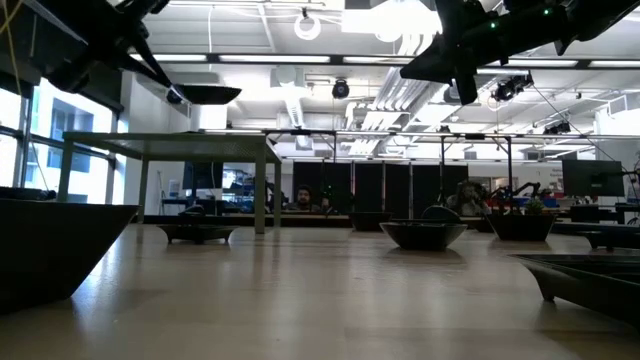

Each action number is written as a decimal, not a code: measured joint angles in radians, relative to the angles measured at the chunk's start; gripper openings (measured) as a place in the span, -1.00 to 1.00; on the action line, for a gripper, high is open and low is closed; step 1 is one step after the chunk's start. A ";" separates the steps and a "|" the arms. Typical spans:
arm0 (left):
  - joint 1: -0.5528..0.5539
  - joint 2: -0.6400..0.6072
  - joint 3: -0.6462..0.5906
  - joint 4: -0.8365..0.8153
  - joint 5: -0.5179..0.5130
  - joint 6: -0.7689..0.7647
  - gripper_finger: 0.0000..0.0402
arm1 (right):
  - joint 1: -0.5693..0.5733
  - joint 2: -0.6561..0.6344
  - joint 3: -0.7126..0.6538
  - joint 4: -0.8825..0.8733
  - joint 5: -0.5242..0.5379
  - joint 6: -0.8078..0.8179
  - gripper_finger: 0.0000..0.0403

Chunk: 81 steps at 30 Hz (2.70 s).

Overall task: Pick & Place Mini shaped plates
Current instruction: Put the black leaf-shaped plate on the shelf, then stack the black leaf-shaped plate on top of the black leaf-shaped plate on the shelf

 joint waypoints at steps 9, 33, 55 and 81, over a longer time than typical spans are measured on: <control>0.257 -0.023 0.000 -0.002 0.110 0.102 -1.00 | 0.000 0.000 0.000 0.000 -0.001 0.019 -0.99; 0.825 -0.085 -0.001 -0.111 0.394 0.237 -1.00 | 0.001 0.000 0.000 0.000 -0.013 0.023 -0.98; 0.966 -0.073 -0.002 -0.112 0.510 0.545 -0.57 | 0.001 0.000 0.000 0.000 -0.012 0.021 -0.98; 0.963 -0.072 0.192 0.040 0.649 1.358 -0.95 | -0.002 -0.002 0.239 -0.648 -0.018 -0.052 -0.99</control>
